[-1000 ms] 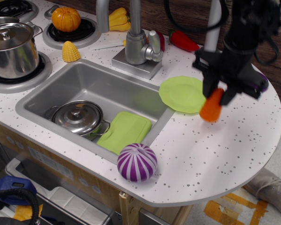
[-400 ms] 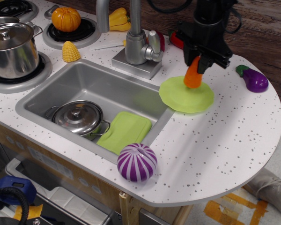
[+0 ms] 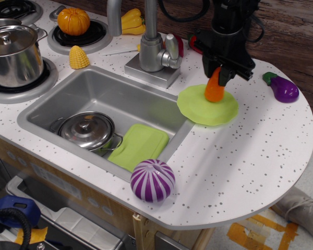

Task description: Put carrot on plate

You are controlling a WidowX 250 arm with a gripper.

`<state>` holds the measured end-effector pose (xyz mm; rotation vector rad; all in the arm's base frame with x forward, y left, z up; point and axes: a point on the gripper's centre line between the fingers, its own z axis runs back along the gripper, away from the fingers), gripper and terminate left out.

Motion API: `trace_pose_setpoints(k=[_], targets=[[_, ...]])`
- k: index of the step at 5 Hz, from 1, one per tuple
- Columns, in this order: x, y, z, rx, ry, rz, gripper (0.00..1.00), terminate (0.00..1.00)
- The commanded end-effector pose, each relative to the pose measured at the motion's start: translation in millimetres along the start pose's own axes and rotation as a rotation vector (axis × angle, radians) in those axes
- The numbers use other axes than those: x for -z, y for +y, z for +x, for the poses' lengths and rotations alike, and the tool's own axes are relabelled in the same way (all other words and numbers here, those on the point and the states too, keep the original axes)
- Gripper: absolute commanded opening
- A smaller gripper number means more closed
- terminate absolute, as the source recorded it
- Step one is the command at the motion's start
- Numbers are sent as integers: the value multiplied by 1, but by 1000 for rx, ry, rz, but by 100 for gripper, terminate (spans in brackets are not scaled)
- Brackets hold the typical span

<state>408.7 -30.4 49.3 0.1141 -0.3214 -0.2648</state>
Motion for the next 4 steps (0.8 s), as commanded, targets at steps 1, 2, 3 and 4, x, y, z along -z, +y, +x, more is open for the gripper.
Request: trace_pose_setpoints(k=[1,2,3,4], targets=[[-27,4,1,-18,-16,16,0,0],[-28,4,-2,0,-30,15,100,0],[-28,4,-2,0,-30,15,100,0],[-28,4,-2,0,-30,15,100,100]])
